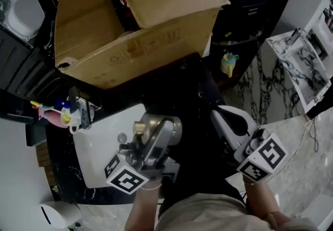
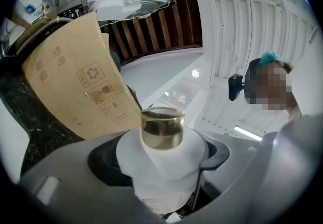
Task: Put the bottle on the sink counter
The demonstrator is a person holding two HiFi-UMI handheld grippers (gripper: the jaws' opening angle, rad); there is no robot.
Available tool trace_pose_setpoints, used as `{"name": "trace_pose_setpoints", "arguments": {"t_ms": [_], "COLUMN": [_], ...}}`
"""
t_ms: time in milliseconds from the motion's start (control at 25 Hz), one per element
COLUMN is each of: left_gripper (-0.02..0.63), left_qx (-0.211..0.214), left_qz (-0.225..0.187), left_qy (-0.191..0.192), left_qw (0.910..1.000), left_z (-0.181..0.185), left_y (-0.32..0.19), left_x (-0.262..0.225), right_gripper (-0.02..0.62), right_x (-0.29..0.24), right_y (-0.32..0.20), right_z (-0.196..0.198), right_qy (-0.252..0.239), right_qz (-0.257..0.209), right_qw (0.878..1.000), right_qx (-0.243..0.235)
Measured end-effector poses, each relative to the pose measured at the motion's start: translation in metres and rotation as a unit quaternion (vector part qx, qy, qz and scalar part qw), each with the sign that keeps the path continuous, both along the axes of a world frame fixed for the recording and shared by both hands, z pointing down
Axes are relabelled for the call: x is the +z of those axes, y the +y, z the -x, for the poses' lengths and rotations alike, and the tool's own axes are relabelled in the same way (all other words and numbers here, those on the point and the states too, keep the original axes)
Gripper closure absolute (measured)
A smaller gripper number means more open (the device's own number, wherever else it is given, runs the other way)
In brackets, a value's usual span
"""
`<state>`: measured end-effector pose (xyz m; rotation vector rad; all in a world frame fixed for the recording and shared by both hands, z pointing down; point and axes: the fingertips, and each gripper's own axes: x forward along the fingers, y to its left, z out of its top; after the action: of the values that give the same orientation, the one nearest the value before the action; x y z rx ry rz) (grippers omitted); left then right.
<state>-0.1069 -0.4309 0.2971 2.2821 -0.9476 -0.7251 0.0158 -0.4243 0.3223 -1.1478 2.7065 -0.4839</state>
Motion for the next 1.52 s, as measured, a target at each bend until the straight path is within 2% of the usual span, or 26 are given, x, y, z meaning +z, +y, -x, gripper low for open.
{"name": "trace_pose_setpoints", "arguments": {"t_ms": [80,240,560,800,1080,1280,1520], "left_gripper": [0.255,0.256,0.256,0.255,0.255,0.256,0.255], "left_qx": [-0.002,0.002,-0.013,-0.014,-0.013,-0.017,0.003], "left_qz": [-0.002,-0.020,-0.010,-0.008,0.006,0.013,0.021], "left_qy": [-0.004,-0.065,-0.149,-0.213,-0.256,-0.292,-0.336], "left_qw": [1.0000,0.9977,0.9887,0.9769,0.9667,0.9563,0.9415], "left_z": [0.000,-0.005,-0.008,-0.009,-0.010,-0.012,-0.019], "left_y": [-0.013,-0.041,-0.093,-0.127,-0.155,-0.170,-0.182], "left_x": [0.002,0.010,0.039,0.062,0.095,0.116,0.144], "right_gripper": [0.592,0.592,0.592,0.592,0.592,0.592,0.592], "right_x": [0.004,0.013,0.034,0.045,0.064,0.076,0.085], "right_y": [-0.009,-0.025,-0.061,-0.078,-0.087,-0.093,-0.097], "right_z": [0.000,0.003,0.003,0.003,-0.007,-0.009,-0.006], "right_qy": [0.002,0.005,0.009,0.001,0.000,-0.006,-0.005], "right_qz": [0.004,0.010,0.030,0.038,0.056,0.066,0.071], "right_qw": [1.000,1.000,0.999,0.999,0.998,0.998,0.997], "right_qx": [0.002,-0.009,-0.011,-0.008,0.004,0.012,0.007]}}
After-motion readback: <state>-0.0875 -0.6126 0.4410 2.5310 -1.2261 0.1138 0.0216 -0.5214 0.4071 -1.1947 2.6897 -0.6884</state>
